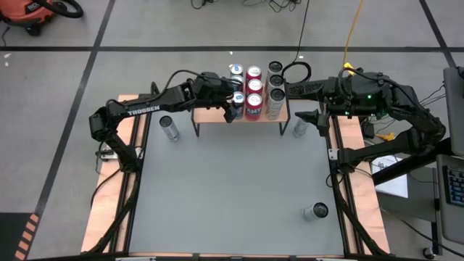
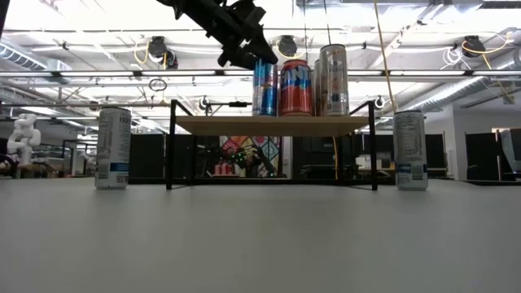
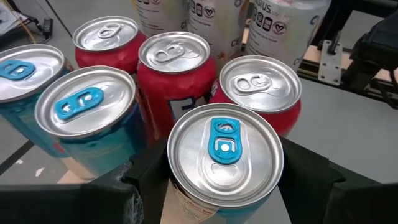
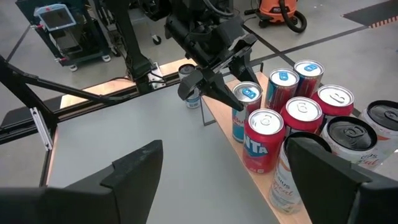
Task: Place canned beverage on shelf
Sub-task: Put the blue can on the shelf aligned with the other blue can, then put the top right white soda can on the shelf
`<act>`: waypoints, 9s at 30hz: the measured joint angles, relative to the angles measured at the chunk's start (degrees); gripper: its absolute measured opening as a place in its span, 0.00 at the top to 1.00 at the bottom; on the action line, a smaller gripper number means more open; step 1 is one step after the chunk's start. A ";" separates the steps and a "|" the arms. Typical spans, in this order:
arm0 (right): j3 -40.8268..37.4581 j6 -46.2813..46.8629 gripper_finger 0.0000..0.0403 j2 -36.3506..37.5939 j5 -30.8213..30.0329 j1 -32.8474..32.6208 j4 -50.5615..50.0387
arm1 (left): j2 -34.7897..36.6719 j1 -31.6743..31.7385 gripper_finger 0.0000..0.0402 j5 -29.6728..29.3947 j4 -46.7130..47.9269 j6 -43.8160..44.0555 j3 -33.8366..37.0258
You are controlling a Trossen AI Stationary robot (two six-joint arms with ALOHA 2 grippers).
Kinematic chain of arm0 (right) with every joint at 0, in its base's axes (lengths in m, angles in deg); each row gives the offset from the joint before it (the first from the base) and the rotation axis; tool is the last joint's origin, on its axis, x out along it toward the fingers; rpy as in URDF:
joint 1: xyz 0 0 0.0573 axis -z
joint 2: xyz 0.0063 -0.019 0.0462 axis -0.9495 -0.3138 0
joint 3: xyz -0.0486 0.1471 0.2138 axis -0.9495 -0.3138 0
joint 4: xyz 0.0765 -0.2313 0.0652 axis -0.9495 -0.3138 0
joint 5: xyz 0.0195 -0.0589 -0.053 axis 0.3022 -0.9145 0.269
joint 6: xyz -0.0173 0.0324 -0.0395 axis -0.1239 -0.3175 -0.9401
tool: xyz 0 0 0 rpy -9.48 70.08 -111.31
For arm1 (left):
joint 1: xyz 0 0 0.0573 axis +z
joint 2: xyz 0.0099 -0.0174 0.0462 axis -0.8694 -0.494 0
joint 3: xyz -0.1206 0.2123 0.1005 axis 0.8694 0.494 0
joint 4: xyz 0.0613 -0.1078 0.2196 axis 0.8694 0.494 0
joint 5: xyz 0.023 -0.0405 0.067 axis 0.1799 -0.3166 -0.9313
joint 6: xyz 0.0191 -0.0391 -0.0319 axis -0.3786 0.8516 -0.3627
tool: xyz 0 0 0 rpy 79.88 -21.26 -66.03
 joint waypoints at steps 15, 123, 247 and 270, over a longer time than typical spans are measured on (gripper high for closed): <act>0.00 0.00 0.23 0.02 0.02 0.00 0.00 | 0.00 0.12 0.40 -1.24 0.13 -0.27 0.02; 0.00 -1.86 0.23 -3.08 -0.17 0.02 -6.76 | 5.86 -14.40 1.00 -4.83 0.05 16.85 14.03; -36.52 -25.18 0.46 -7.77 15.92 41.22 -14.62 | 23.47 -31.05 0.77 -32.82 25.96 28.54 14.01; -36.50 7.38 0.46 7.17 42.03 29.75 -4.55 | 23.45 -31.05 0.77 -31.88 23.35 28.60 14.01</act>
